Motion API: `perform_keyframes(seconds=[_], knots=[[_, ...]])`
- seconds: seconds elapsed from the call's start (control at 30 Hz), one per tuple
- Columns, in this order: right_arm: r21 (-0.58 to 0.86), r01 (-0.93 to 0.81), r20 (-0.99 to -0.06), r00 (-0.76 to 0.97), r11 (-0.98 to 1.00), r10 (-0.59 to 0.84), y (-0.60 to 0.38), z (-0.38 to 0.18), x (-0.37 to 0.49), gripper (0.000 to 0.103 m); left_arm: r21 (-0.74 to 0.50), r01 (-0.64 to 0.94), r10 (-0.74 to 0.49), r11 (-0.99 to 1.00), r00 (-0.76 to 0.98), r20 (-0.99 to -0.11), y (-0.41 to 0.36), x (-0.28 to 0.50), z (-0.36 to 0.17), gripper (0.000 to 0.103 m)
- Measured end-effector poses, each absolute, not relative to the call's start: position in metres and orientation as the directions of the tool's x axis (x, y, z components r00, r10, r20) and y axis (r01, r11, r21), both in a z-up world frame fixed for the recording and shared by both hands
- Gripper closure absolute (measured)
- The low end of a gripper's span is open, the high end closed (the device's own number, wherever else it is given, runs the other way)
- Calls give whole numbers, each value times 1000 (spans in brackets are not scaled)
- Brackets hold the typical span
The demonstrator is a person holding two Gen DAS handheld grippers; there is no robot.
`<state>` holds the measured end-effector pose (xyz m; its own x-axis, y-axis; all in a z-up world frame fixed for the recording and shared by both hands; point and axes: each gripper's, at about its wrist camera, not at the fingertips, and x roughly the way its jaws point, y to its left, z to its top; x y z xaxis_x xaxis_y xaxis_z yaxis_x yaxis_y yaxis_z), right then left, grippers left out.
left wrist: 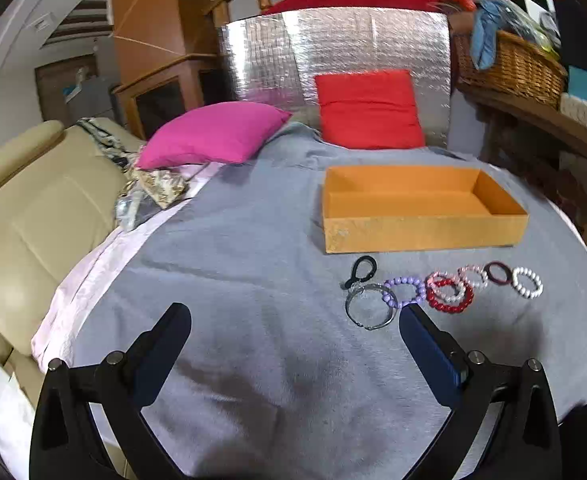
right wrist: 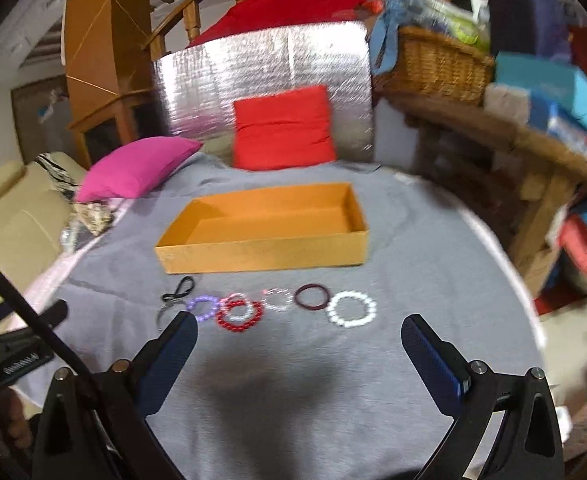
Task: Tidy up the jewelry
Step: 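Move the left tool toward the silver bangle while the right tool approaches the white pearl bracelet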
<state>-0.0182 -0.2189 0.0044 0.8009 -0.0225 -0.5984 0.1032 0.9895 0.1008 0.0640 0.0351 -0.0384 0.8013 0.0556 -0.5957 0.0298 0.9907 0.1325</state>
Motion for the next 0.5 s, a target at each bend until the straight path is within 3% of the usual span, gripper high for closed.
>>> perform_keyframes(seconds=[0.1,0.37,0.5], knots=[[209,66,-633,769,976,83,-232,-16,2,0,120,74,15,990,789,-614,34,77,-55,0],[299,162,-729,675,940,116,-286,-60,49,0,81,209,-112,975,766,-633,24,113,-90,0],[343,166,-734,661,925,153,-294,-78,65,6,-21,249,-190,968,678,-711,22,131,-111,0]])
